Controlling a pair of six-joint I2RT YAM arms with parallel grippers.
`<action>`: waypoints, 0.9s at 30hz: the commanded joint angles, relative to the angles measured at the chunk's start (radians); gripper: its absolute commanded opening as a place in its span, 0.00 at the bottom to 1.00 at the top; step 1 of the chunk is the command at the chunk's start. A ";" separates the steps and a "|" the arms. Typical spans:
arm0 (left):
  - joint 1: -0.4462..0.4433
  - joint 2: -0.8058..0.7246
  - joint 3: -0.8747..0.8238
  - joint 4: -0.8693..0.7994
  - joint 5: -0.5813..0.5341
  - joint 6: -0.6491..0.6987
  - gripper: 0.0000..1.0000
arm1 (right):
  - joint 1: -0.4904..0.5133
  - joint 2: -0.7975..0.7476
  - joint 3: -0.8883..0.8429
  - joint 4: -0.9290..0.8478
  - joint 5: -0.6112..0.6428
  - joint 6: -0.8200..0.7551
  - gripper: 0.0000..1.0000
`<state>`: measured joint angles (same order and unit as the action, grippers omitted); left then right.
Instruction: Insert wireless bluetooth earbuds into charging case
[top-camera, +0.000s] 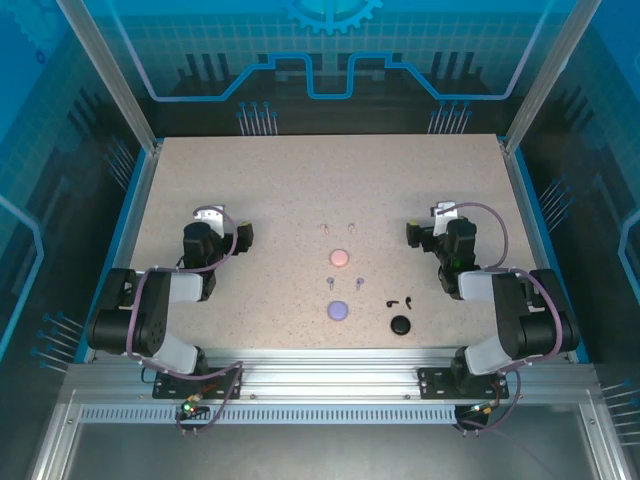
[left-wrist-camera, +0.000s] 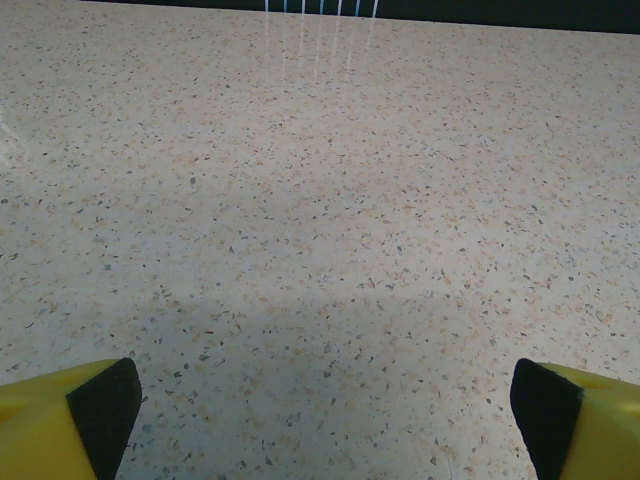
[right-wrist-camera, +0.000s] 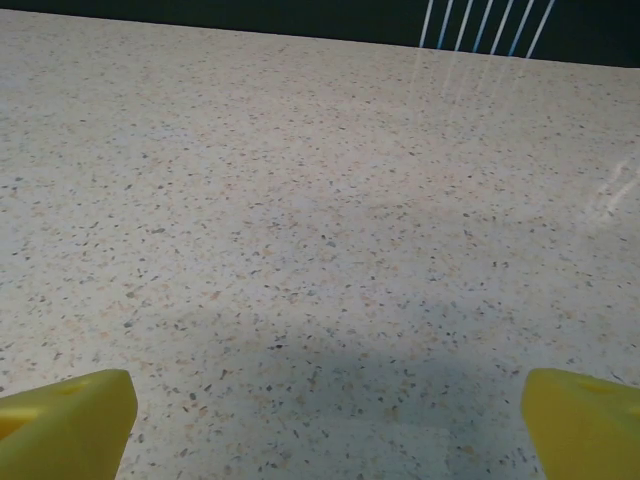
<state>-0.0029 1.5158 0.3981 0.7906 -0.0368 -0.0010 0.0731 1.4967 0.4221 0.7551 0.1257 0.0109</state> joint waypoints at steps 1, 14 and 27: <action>0.006 0.004 0.012 0.008 -0.002 -0.003 0.99 | -0.007 0.008 0.008 0.003 -0.043 -0.018 1.00; 0.006 0.004 0.019 -0.003 -0.003 -0.004 0.99 | -0.017 0.008 0.011 -0.003 -0.064 -0.014 1.00; 0.003 -0.075 0.056 -0.127 -0.013 -0.007 0.99 | -0.013 -0.108 0.080 -0.217 0.084 0.040 1.00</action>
<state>-0.0029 1.5024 0.4061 0.7452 -0.0368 -0.0013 0.0711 1.4693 0.4381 0.6727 0.1165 0.0166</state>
